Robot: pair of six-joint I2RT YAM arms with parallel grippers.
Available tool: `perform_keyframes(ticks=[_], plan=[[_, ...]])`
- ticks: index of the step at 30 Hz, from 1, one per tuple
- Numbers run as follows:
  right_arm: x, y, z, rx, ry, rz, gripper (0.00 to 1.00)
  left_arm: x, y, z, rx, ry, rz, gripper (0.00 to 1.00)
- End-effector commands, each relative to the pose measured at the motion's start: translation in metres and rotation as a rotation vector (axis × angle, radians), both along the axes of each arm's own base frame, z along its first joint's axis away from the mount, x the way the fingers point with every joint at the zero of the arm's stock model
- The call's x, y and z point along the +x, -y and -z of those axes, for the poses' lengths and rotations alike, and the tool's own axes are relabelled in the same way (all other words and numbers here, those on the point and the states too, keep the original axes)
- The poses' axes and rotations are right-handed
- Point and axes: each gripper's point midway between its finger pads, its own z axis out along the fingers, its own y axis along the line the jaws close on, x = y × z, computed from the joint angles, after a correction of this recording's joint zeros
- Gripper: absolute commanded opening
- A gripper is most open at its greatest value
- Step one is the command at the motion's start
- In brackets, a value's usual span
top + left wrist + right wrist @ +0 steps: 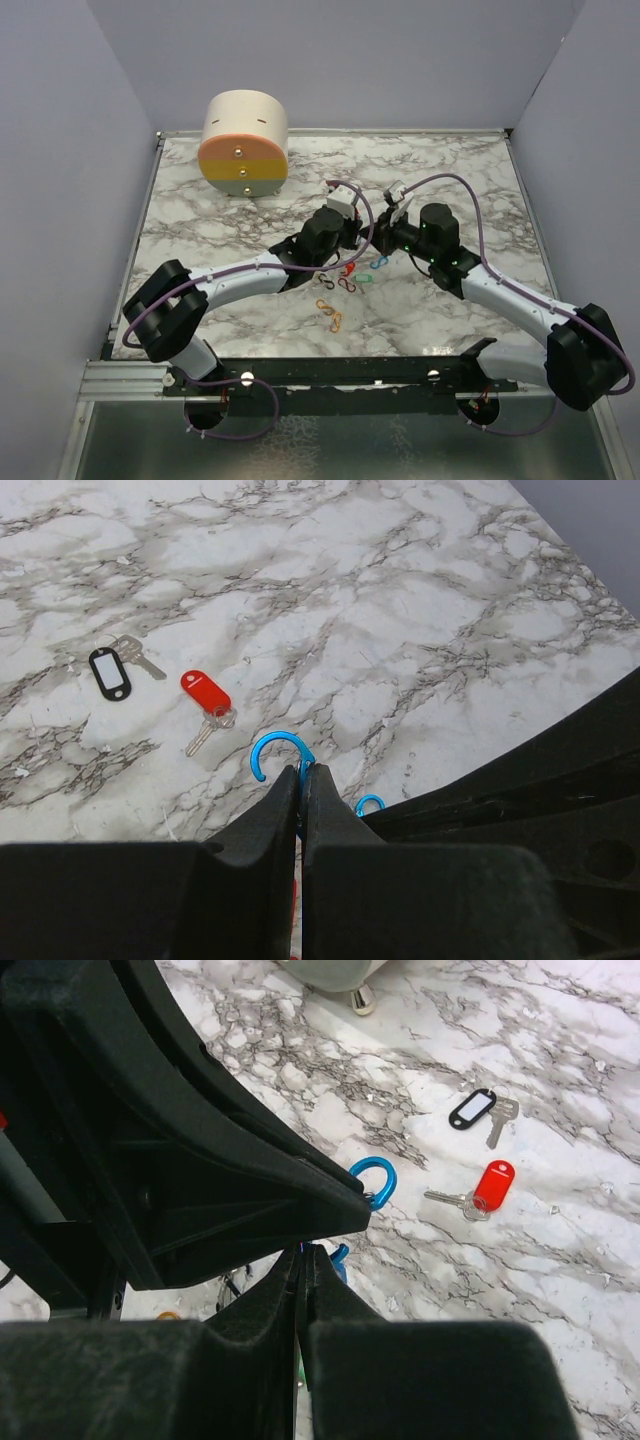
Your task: Put the keys on the keyring
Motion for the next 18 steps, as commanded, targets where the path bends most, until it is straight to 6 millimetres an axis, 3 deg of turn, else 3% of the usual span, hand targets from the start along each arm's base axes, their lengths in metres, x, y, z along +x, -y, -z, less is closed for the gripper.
perform_keyframes(ticks=[1, 7, 18], plan=[[-0.009, -0.002, -0.006, 0.012, 0.016, -0.024, 0.02, 0.009, 0.007, -0.024, -0.043, 0.044, -0.008, 0.0], [-0.008, 0.01, -0.01, 0.015, 0.013, 0.05, 0.32, 0.014, 0.002, -0.028, -0.043, 0.055, -0.03, 0.0], [0.009, 0.045, -0.007, -0.003, -0.032, 0.303, 0.37, 0.012, -0.026, -0.029, -0.048, 0.058, -0.083, 0.0]])
